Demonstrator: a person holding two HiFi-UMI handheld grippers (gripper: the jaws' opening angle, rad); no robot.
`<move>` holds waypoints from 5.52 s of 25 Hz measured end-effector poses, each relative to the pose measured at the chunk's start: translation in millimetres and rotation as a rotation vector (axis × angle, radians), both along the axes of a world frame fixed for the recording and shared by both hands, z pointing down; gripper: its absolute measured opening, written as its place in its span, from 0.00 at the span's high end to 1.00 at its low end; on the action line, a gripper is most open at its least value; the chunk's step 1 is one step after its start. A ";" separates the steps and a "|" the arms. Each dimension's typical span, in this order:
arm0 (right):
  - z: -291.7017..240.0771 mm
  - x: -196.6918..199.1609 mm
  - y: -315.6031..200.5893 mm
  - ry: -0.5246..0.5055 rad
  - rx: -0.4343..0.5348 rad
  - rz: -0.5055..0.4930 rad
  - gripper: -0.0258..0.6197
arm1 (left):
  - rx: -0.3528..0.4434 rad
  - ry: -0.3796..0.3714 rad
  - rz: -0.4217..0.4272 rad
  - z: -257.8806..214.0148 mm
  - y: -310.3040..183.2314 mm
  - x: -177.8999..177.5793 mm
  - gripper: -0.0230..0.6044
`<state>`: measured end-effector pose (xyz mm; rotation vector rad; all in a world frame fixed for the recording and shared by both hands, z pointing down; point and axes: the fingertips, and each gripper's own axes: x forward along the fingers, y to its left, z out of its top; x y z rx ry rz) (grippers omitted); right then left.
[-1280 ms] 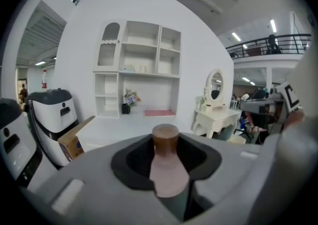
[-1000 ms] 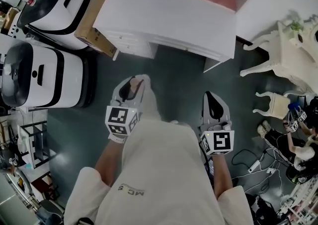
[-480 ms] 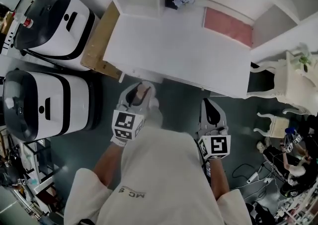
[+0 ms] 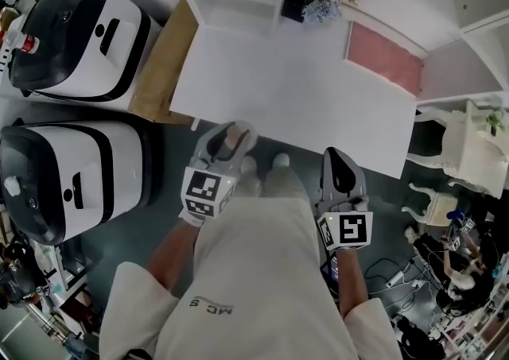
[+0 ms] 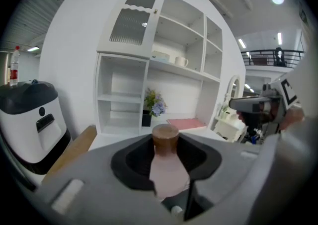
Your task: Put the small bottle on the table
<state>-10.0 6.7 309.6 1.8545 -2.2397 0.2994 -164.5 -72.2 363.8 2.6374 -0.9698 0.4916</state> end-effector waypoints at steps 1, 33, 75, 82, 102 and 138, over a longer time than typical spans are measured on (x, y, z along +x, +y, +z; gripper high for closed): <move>-0.6 1.1 -8.7 0.006 0.000 -0.010 0.96 | -0.002 0.002 -0.005 0.0 -7.4 2.6 0.75; 108.5 26.4 -192.3 -0.054 -0.061 -0.207 0.96 | -0.026 -0.071 -0.171 99.7 -165.2 77.6 0.74; 235.9 13.8 -255.6 -0.066 -0.169 -0.290 0.96 | 0.094 -0.142 -0.221 244.2 -263.7 88.6 0.74; 235.4 11.5 -250.9 -0.065 -0.165 -0.292 0.96 | 0.125 -0.113 -0.224 244.8 -262.7 88.5 0.74; 212.3 15.8 -223.3 -0.110 -0.154 -0.297 0.96 | 0.100 -0.096 -0.209 217.0 -241.1 89.7 0.56; 19.1 35.3 -116.5 0.018 0.003 -0.191 0.96 | 0.115 -0.010 -0.243 -22.9 -66.6 62.1 0.96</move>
